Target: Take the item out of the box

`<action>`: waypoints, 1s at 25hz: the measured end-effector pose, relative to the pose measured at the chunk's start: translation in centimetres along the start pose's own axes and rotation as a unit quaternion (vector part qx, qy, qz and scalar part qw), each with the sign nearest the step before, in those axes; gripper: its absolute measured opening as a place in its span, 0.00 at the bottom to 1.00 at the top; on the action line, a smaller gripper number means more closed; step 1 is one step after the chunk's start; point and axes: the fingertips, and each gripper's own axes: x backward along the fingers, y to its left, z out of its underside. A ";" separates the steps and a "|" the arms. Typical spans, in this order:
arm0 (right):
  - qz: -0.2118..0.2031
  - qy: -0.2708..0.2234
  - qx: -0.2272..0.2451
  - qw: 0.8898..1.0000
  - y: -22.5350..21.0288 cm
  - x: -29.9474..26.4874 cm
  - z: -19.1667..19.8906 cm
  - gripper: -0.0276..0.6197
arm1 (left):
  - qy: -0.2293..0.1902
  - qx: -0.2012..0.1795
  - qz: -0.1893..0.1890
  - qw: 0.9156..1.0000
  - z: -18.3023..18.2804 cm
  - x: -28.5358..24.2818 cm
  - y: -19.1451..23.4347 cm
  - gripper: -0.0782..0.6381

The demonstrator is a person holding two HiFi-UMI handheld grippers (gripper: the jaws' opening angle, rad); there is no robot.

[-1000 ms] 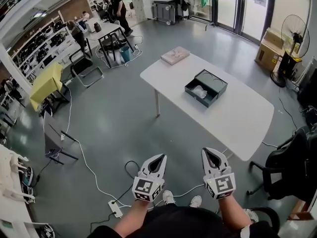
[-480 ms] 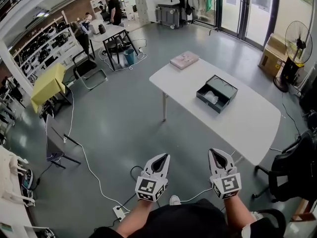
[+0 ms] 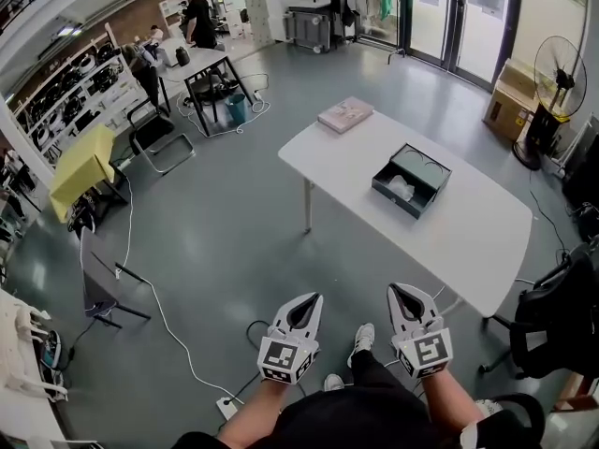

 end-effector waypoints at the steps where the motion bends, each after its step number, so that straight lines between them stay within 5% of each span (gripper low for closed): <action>1: -0.001 0.001 0.001 1.000 -0.3 -0.6 0.1 0.05 | 0.001 0.000 0.000 1.000 0.1 -0.5 0.3 0.12; 25: 0.009 0.002 -0.005 1.000 -18.7 -16.3 0.7 0.05 | 0.030 -0.007 -0.005 1.000 -0.8 -22.7 8.8 0.12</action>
